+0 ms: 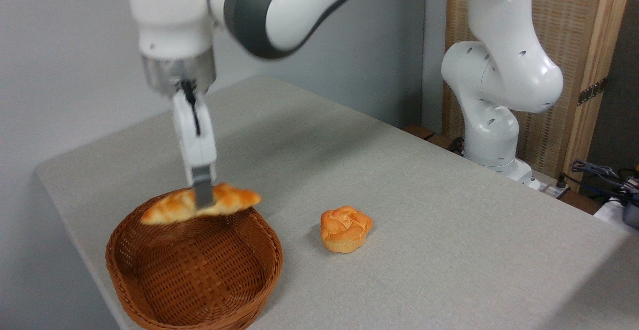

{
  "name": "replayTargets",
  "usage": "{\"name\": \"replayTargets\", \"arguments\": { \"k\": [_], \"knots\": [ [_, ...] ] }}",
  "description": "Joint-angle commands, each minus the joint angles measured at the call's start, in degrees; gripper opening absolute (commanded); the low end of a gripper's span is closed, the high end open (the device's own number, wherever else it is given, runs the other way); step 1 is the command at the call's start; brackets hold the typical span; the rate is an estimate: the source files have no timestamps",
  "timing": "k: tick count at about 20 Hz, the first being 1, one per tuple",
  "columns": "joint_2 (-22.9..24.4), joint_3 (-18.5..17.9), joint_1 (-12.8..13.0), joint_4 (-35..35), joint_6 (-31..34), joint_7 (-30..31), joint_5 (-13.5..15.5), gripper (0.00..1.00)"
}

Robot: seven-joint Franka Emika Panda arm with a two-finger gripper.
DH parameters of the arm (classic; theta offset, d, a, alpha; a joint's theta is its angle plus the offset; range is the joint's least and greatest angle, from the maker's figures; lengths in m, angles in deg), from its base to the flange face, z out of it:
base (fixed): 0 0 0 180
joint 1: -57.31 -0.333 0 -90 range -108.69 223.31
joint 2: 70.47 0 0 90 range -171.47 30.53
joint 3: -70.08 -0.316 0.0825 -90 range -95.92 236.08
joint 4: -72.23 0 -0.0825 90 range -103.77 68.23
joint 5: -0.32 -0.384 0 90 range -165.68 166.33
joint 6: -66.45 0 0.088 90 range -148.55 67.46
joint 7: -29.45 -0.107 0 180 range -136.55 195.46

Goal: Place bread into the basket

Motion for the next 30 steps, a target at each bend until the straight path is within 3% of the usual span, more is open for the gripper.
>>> {"name": "replayTargets", "arguments": {
  "k": [1,3,4,12,16,19,21,24,27,30],
  "knots": [
    [-3.75,0.42,0.89,1.90,-2.04,4.12,0.47,0.70],
    [-4.55,0.60,0.89,1.90,-2.12,4.30,0.81,0.98],
    [-4.55,0.60,0.89,1.90,-2.12,4.30,0.82,1.00],
    [-3.67,0.51,0.89,2.17,-1.16,4.39,0.90,1.00],
    [3.51,0.25,0.36,2.17,6.12,5.00,0.91,1.00],
    [8.62,1.91,-4.54,2.25,13.58,9.20,0.90,1.00],
    [10.82,2.80,-7.19,2.17,15.01,13.77,0.82,1.00],
    [12.50,1.92,-7.20,2.17,16.59,16.95,0.12,1.00],
    [12.68,1.48,-7.20,1.99,18.27,16.87,-2.86,1.00],
    [12.42,1.13,-7.20,1.91,18.18,16.52,-3.49,1.00]
  ]
}}
